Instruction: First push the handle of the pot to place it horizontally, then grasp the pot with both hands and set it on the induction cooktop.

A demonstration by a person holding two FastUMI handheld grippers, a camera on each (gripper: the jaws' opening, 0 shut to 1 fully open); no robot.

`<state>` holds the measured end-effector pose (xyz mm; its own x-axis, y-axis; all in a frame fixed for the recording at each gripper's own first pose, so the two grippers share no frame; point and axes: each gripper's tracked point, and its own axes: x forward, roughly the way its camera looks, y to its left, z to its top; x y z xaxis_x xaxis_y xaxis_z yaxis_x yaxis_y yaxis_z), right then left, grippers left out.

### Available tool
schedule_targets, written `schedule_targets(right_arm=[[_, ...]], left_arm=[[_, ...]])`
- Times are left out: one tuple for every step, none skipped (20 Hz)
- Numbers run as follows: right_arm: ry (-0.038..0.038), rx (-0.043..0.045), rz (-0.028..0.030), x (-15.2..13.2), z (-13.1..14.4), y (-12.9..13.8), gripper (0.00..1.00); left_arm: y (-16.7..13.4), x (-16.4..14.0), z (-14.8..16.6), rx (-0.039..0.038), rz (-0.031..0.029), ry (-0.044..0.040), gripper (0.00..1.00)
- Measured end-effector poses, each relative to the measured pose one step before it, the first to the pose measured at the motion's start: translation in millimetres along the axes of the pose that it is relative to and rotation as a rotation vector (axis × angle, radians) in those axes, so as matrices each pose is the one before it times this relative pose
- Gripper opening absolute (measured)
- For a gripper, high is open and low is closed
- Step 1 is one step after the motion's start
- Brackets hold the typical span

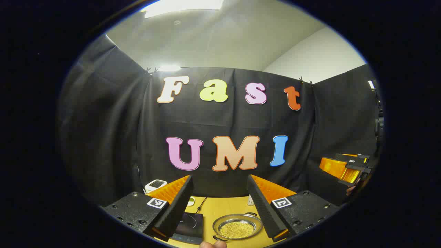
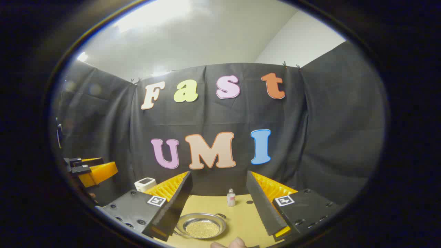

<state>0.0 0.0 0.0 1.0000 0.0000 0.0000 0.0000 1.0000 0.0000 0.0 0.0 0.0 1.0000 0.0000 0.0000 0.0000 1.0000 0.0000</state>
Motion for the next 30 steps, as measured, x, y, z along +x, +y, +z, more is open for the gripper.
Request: schedule_targets(right_arm=[[0.00224,-0.00360,0.00477,-0.36,-0.78,0.69,0.98],[0.00263,-0.00017,0.00662,0.25,-1.80,1.39,0.98],[0.00433,0.00110,0.00497,0.17,-0.39,1.15,0.98],[0.00156,0.00056,0.00275,-0.63,-1.58,-0.23,0.98],[-0.00234,-0.00003,0.00492,-0.16,0.80,0.89,0.98],[-0.00083,-0.00079,0.00244,0.97,-0.14,0.84,0.98],[-0.00084,-0.00096,0.00196,0.50,0.51,-0.47,0.98],[-0.00039,-0.00135,0.00292,-0.82,0.13,0.66,0.98],[-0.00055,-0.00018,0.00176,0.74,0.03,0.11,0.98],[0.00094,-0.00048,0.00139,-0.64,-0.86,-0.44,0.98],[0.00073,0.00012,0.00243,-0.39,0.47,-0.40,0.98],[0.00202,-0.00022,0.00105,0.38,-1.37,0.08,0.98],[0.00046,0.00008,0.00153,-0.23,0.39,0.19,0.98],[0.00053,0.00025,0.00060,-0.32,-0.81,-1.34,0.98],[-0.00029,0.00030,0.00058,0.54,0.72,-0.52,0.98],[-0.00003,-0.00073,0.00091,0.13,0.49,-0.64,0.98],[0.00088,-0.00242,0.00235,-0.38,0.47,-0.02,0.98],[0.00103,-0.00639,0.00036,-0.77,-2.48,-0.06,0.98],[-0.00113,-0.00660,0.00107,0.78,-0.18,0.01,0.98],[-0.00050,-0.00409,0.00182,0.19,0.19,-0.17,0.98],[0.00024,-0.00177,0.00377,0.08,-0.04,0.61,0.98],[0.00007,-0.00037,0.00185,-0.79,-1.15,-0.30,0.98],[0.00005,-0.00134,0.00626,0.24,-0.04,-0.02,0.98],[0.00146,-0.00583,0.00330,-0.19,-1.77,0.05,0.98],[0.00155,-0.00756,0.00024,-0.60,-0.71,-1.21,0.95],[0.00278,-0.00483,0.00497,-0.94,-2.74,0.15,0.87],[0.00299,-0.00334,0.00215,2.40,-3.40,-3.18,0.83],[-0.00001,-0.00282,0.00391,0.15,0.81,1.54,0.72],[-0.00169,-0.00222,-0.00336,0.90,-1.46,-1.36,0.61],[-0.00323,-0.00166,-0.00546,-0.84,-1.49,-4.17,0.54]], left_arm=[[0.37,-1.56,-1.68,0.00215,0.00403,0.00384,0.92],[0.20,-1.96,0.38,-0.00059,0.00211,0.00239,0.92],[-0.62,-0.79,-2.41,-0.00195,0.00211,0.00553,0.92],[0.59,-1.23,-0.68,-0.00081,0.00250,0.00365,0.95],[1.42,-0.52,-0.36,-0.00093,0.00480,0.00117,0.92],[1.15,-0.39,0.66,0.00008,0.00516,0.00120,0.92],[1.00,-1.69,-0.48,0.00039,0.00506,0.00214,0.92],[0.34,-0.44,1.20,-0.00010,0.00489,-0.00142,0.92],[-0.21,0.12,0.21,0.00150,0.00418,0.00071,0.92],[0.49,-0.09,0.03,0.00280,0.00304,0.00008,0.92],[-0.29,-1.43,-0.04,0.00184,0.00173,-0.00021,0.95],[-0.26,-1.78,0.44,0.00148,0.00132,0.00071,0.92],[-0.38,0.00,0.36,-0.00019,0.00036,-0.00107,0.95],[-0.54,0.59,0.58,-0.00004,0.00079,0.00007,0.95],[-0.99,-0.09,-1.53,0.00075,0.00012,0.00161,0.95],[-0.60,-0.18,0.33,0.00105,0.00146,0.00128,0.95],[-0.83,-0.01,-1.20,-0.00042,0.00008,0.00178,0.95],[-0.95,-0.56,-0.20,-0.00074,0.00063,0.00025,0.95],[-0.57,-1.11,0.23,-0.00110,0.00119,-0.00083,0.95],[-0.60,0.00,0.14,0.00071,0.00163,0.00055,0.92],[-0.01,-0.10,-0.62,0.00176,0.00196,-0.00034,0.95],[0.32,-1.98,-0.20,0.00259,0.00251,0.00081,0.95],[0.30,-0.95,-1.24,0.00249,0.00361,0.00150,0.95],[-0.15,-0.18,0.02,-0.00066,0.00383,0.00082,0.92],[-0.40,-0.95,-1.62,-0.00237,0.00412,0.00530,0.92],[-0.18,0.09,-1.05,-0.00286,0.00463,0.00466,0.95],[-0.04,-1.98,-1.38,-0.00183,0.00516,0.00355,0.92],[-0.55,-1.53,-0.55,0.00004,0.00489,0.00183,0.95],[-1.05,-0.81,-0.44,0.00352,0.00464,0.00386,0.92],[-0.24,-0.03,-0.72,0.00425,0.00531,0.00379,0.92]])
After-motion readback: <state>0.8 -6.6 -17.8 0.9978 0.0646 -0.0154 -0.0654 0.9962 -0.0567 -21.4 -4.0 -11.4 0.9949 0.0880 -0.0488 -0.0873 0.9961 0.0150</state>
